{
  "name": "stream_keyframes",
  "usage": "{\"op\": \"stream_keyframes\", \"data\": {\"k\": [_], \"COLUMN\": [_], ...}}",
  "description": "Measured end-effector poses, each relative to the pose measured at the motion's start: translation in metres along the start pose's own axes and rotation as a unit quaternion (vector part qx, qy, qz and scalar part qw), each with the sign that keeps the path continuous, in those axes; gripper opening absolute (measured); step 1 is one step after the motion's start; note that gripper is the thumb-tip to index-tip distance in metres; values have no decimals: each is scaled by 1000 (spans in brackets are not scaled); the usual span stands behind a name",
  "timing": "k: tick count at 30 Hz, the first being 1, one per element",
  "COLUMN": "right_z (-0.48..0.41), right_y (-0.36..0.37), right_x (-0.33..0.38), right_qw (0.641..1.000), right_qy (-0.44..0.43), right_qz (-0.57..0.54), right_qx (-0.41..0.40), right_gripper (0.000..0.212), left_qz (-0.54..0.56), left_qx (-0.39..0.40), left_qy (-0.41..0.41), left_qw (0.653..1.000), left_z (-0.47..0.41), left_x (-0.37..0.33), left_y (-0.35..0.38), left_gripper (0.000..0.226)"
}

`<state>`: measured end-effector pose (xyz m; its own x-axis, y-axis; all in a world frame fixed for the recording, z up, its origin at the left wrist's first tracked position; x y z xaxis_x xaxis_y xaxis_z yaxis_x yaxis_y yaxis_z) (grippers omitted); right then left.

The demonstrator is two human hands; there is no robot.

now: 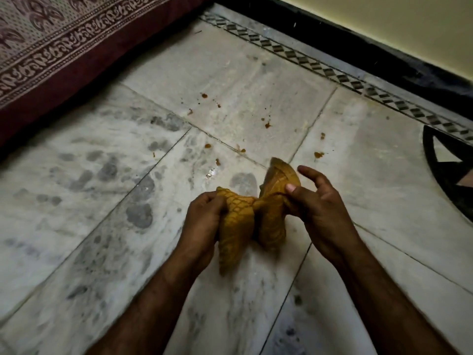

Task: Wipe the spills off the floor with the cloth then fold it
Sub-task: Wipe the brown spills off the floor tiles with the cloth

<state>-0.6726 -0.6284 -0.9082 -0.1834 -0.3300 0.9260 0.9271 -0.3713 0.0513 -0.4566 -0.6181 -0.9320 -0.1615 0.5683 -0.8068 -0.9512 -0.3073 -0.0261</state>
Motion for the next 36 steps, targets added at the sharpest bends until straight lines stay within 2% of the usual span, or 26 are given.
{"op": "stream_keyframes", "data": {"k": [2,3,6,7,9,10,12,14,15,18,21,23,25,28,31,33,36], "right_z": [0,0,-14,-18,-23,-23,-24,-26,-26,-28,-28,-27,-28,-33,-38,-40,-40], "right_y": [4,4,-13,-19,-26,-26,-26,-26,-26,-27,-31,-31,-31,-30,-25,-22,-16], "right_x": [-2,-1,1,1,4,5,4,9,19,34,35,36,42,50,55,56,58], "right_qw": [999,998,1000,999,1000,999,977,913,890,900,923,952,966,968,964,960,957], "right_qy": [-7,-16,-11,0,2,-10,-56,-129,-169,-192,-164,-139,-126,-141,-159,-165,-170], "right_qz": [25,33,-3,-25,-18,23,198,387,423,391,348,271,224,209,213,226,236], "right_qx": [48,52,-17,-32,-7,21,50,23,3,-9,2,21,24,9,13,11,7], "right_gripper": [63,62,34,30,31,37,54,50,39,10,1,4,8,8,9,8,10], "left_qz": [10,7,15,25,30,25,-9,-90,-135,-221,-312,-314,-299,-334,-428,-493,-552], "left_qx": [-13,-17,-13,-8,20,43,66,46,28,9,-5,-3,29,107,196,259,330], "left_qy": [-8,-7,24,34,57,74,111,160,183,226,322,361,386,407,447,423,328], "left_qw": [1000,1000,1000,999,998,996,992,982,973,949,894,878,872,843,760,715,692], "left_z": [-7,-13,-24,-27,-32,-34,-40,-45,-46,-52,-47,-38,-27,-14,1,7,10], "left_x": [-2,-3,-13,-16,-20,-22,-28,-36,-41,-47,-57,-66,-75,-81,-77,-67,-50], "left_y": [-6,-10,-19,-23,-26,-27,-29,-33,-35,-40,-38,-34,-29,-17,0,11,21], "left_gripper": [29,37,42,40,38,41,50,52,49,29,7,4,11,39,48,63,79]}}
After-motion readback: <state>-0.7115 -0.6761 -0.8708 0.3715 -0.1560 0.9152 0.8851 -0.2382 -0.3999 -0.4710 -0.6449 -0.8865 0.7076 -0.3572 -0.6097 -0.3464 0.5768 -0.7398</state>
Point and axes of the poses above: each hand's wrist, its own z-axis away from the middle knuckle, its own y-axis out of the palm, x = y × z, the point moved 7 cm from there along -z, towards the middle knuckle, and after that the axes turned 10 degrees about -x, right-handed, at the moved point
